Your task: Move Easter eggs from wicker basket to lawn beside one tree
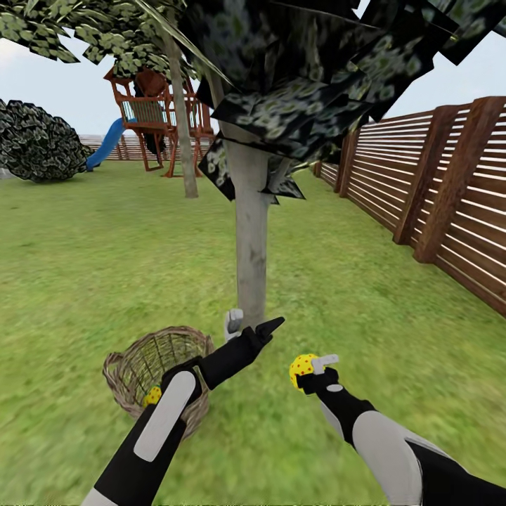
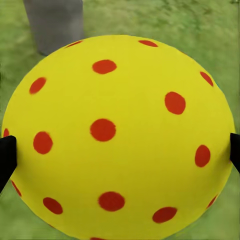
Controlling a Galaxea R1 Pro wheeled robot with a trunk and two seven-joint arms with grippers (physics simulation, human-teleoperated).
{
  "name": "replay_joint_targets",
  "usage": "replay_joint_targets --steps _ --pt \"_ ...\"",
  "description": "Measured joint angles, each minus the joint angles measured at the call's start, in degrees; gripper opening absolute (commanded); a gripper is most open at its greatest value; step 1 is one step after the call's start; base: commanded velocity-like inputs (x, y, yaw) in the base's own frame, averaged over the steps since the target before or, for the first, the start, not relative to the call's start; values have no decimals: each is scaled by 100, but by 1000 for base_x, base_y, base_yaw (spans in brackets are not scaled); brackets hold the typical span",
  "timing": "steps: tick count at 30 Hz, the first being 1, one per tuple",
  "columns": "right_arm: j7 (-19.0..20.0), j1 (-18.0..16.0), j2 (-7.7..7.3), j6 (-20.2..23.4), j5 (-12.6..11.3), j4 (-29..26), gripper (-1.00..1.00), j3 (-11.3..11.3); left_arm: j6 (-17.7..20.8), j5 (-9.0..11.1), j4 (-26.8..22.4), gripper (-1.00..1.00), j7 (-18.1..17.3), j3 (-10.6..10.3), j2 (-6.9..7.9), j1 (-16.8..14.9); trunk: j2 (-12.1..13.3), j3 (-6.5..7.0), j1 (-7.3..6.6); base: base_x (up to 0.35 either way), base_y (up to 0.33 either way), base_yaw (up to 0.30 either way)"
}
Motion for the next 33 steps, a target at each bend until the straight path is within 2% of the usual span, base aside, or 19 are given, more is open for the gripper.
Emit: replay_joint_targets --steps 5,7,10,24,27,33 --pt "0 -179 44 -10 6 3 -100 -1 20 14 -6 100 -11 -17 0 0 -201 -90 110 0 0 0" --pt "0 -193 62 -28 2 20 -100 -7 22 22 -7 100 -16 -185 0 0 -281 -126 154 0 0 0" --pt "1 -191 55 -106 -8 40 -100 -11 23 23 -8 100 -28 -230 0 0 -401 -180 220 0 0 0" --pt "4 -190 39 -145 47 52 -100 3 14 24 -25 100 -46 -229 0 0 -963 -431 527 0 0 0" --pt "13 -191 37 -643 85 62 -100 10 14 24 -25 100 -46 -228 0 0 -1083 -485 593 0 0 0" --pt "14 -187 70 -752 95 64 -100 9 14 24 -25 100 -46 -228 0 0 -1324 -593 725 0 0 0"
